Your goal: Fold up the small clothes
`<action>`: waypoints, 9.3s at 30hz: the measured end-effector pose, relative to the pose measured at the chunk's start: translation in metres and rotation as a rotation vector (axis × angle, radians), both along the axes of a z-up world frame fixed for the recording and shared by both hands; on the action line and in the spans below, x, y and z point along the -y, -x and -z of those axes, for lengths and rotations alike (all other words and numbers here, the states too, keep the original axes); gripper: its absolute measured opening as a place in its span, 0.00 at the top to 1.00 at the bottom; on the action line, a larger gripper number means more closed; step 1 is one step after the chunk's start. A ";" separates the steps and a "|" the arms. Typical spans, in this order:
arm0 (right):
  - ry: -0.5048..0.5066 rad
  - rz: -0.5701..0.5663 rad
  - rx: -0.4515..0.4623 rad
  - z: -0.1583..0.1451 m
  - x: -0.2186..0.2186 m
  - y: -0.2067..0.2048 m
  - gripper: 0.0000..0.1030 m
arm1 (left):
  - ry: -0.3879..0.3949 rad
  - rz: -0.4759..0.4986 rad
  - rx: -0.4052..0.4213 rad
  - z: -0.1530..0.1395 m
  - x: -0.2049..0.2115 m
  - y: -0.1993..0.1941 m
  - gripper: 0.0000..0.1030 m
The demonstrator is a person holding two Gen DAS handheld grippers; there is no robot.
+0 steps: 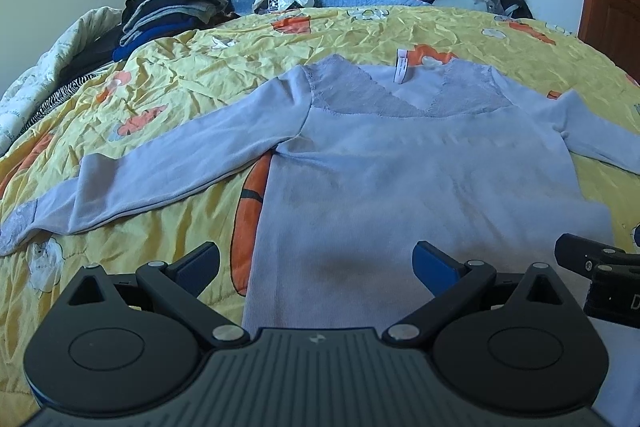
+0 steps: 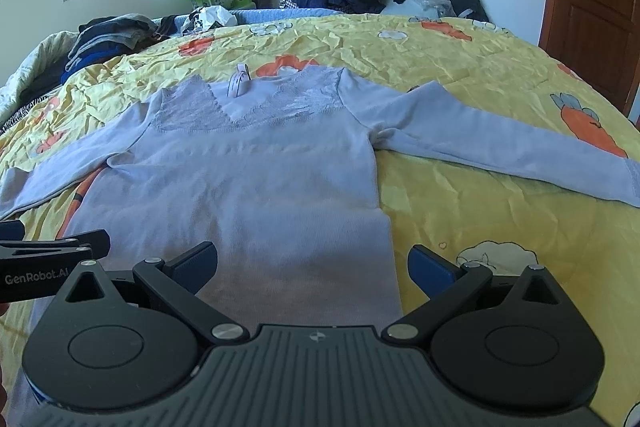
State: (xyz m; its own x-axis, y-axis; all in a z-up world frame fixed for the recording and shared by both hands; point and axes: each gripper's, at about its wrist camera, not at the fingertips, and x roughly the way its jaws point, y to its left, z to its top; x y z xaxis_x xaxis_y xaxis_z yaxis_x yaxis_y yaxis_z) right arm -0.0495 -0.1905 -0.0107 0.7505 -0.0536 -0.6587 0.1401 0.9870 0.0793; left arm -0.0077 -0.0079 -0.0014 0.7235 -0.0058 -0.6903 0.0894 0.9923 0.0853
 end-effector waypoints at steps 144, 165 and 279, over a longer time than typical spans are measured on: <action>-0.601 0.035 0.297 -0.016 0.045 -0.208 0.91 | -0.025 -0.123 0.048 0.007 -0.050 -0.051 0.00; -0.563 -0.157 0.117 0.007 -0.088 -0.265 0.87 | -0.025 -0.226 0.027 0.011 -0.097 -0.048 0.00; -0.643 -0.400 0.124 -0.009 -0.010 -0.118 0.19 | 0.100 -0.502 0.184 -0.004 -0.224 -0.053 0.32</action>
State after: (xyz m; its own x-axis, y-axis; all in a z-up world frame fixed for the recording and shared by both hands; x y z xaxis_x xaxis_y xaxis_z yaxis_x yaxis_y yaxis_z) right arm 0.0682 -0.1804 -0.0019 0.7025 0.6031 -0.3780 -0.2654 0.7147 0.6471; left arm 0.0457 0.2165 0.0022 0.7634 0.3122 -0.5655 -0.4049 0.9134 -0.0422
